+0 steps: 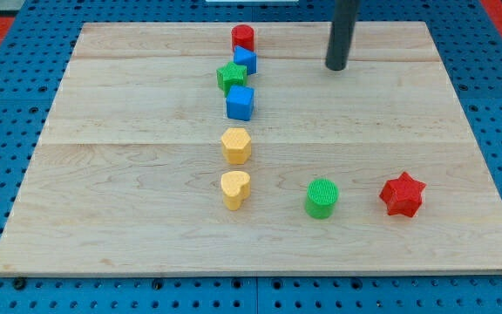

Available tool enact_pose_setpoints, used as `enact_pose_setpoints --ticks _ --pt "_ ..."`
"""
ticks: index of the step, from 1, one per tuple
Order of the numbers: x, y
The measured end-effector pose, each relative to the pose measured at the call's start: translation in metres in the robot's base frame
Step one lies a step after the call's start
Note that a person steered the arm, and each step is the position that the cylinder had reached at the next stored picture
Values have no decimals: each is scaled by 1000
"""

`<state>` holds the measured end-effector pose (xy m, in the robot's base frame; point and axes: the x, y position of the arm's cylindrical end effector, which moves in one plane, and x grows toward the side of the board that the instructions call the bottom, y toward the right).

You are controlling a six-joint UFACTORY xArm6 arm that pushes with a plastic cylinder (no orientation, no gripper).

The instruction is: Nudge green star and blue cube a bit towards down

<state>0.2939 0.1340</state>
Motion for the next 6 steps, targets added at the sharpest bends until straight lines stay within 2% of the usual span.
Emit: enact_pose_setpoints --ticks 3,4,5,6 --pt "-10 9" --pt "-28 20" --pt "-50 55" --pt "-94 78"
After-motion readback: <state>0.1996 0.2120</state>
